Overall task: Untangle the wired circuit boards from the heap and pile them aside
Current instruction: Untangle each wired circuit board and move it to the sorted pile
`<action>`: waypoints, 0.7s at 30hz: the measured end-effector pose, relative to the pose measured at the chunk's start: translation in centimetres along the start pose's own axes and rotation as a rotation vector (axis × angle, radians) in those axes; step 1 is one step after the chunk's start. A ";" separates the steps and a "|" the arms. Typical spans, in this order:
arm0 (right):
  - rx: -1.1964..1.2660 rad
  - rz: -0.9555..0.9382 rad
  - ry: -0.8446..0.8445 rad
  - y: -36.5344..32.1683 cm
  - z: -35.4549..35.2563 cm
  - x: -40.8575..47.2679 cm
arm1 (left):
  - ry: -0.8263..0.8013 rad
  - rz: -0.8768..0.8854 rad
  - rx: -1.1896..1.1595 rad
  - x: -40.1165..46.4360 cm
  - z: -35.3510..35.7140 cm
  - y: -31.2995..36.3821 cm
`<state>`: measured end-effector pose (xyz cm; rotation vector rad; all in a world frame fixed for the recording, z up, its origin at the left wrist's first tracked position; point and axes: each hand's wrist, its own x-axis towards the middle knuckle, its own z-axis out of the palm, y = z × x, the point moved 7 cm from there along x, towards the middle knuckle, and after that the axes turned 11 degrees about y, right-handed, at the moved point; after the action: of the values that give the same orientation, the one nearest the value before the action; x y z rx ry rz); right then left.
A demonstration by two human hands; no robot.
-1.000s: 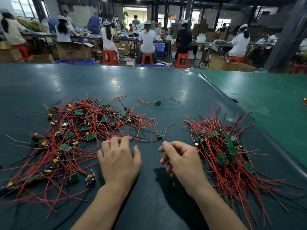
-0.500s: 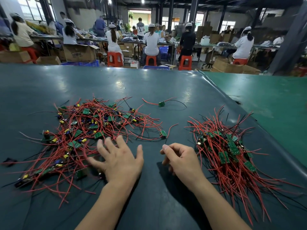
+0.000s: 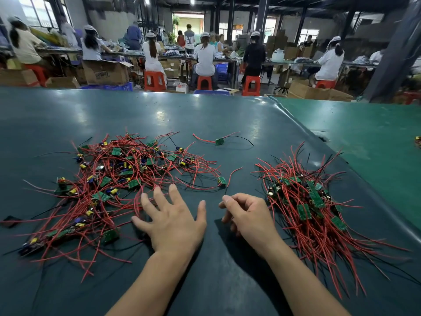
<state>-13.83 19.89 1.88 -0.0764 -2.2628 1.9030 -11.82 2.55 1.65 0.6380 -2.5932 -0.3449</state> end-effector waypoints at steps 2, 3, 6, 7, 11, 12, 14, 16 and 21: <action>0.009 -0.002 0.000 0.1 0.0 0.1 | 0.078 0.052 -0.157 -0.1 -0.8 0.4; 0.008 -0.007 0.001 0.1 0.0 0.2 | 0.119 0.096 -0.265 -0.1 -1.1 0.7; -0.002 -0.016 0.001 0.3 0.1 0.3 | 0.173 0.269 -0.501 -0.6 -2.0 1.9; -0.002 -0.016 0.000 0.4 0.1 0.3 | 0.166 0.301 -0.536 -0.7 -2.2 2.2; -0.006 -0.023 -0.001 0.4 0.1 0.4 | 0.244 0.308 -0.728 -0.7 -3.3 2.4; -0.011 -0.031 -0.002 0.3 0.1 0.4 | 0.297 0.332 -0.797 -0.6 -3.8 2.4; -0.001 -0.054 -0.043 -0.2 0.4 0.1 | 0.346 0.375 -0.961 -0.7 -4.4 2.4; 0.038 -0.063 -0.141 -0.6 0.9 -0.4 | 0.282 0.361 -1.160 -0.9 -4.2 2.5; 0.140 -0.007 -0.210 -1.0 1.2 -0.9 | -0.069 0.142 -1.488 -0.5 -1.5 3.1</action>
<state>-13.08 18.44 2.57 0.1575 -2.2422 2.1502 -11.91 5.23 3.83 -0.1219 -1.6617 -1.9119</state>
